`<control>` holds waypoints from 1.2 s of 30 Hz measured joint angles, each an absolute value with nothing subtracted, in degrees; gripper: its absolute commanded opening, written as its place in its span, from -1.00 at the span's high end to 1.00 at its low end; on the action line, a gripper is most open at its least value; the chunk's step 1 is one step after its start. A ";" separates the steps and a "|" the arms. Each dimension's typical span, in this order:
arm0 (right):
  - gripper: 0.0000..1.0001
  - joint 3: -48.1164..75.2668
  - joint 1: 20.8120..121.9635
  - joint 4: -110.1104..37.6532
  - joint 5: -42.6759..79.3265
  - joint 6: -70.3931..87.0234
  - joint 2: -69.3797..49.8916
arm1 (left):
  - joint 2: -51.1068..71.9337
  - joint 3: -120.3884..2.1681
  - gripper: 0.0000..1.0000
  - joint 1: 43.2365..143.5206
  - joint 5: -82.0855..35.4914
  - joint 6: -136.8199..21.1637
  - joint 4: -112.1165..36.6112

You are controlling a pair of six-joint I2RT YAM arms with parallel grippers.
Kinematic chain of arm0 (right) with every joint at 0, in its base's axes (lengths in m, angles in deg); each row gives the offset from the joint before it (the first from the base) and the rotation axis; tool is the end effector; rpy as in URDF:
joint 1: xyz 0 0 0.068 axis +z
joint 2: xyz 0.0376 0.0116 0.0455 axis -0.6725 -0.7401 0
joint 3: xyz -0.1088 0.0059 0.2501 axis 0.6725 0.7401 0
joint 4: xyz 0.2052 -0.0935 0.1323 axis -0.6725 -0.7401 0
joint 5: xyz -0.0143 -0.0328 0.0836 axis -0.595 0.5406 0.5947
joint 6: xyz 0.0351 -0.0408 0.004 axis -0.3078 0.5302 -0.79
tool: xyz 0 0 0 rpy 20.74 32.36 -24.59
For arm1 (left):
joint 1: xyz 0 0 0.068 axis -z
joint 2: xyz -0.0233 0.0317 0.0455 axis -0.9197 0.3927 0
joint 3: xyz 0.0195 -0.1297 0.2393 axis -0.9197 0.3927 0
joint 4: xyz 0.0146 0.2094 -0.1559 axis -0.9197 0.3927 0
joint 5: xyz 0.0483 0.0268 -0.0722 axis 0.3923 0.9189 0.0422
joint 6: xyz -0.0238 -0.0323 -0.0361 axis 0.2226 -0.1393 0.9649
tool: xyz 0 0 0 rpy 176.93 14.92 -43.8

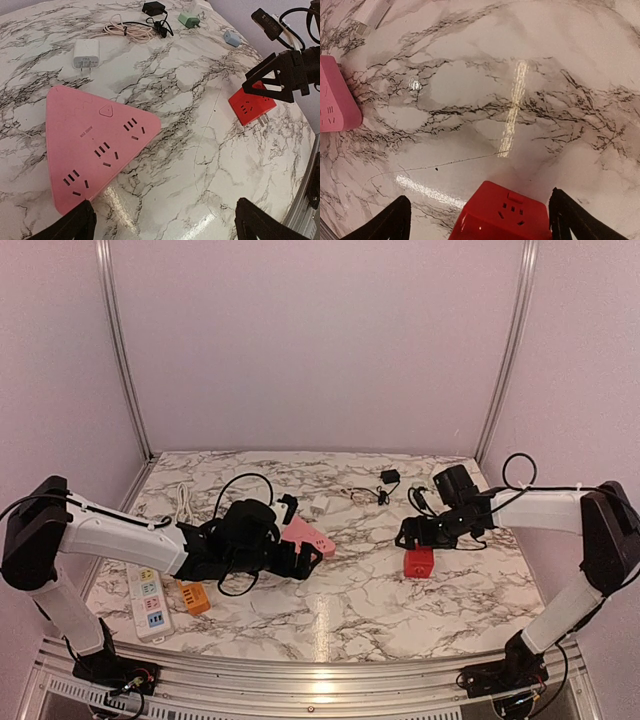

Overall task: Insert the plug
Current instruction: Move the plug to the center of the board.

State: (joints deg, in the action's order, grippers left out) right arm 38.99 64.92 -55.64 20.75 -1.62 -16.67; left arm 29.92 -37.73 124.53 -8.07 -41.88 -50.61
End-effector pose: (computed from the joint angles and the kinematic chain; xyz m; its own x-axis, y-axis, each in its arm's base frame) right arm 0.2738 0.1210 0.1823 -0.8818 -0.0607 -0.4678 -0.2206 0.9297 0.2951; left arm 0.1939 -0.2983 0.1958 -0.5926 0.0783 -0.8017 0.5729 0.7406 -0.3511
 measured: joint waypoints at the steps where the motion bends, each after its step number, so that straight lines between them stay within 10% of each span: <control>1: -0.78 38.99 64.89 -55.82 20.86 -1.62 -16.67 | 29.90 -37.59 -0.98 124.53 -8.07 -41.79 -50.61; 36: -0.84 49.79 64.92 -55.42 29.49 -12.66 5.12 | 41.51 -54.10 -0.98 127.81 -23.05 -59.63 -51.42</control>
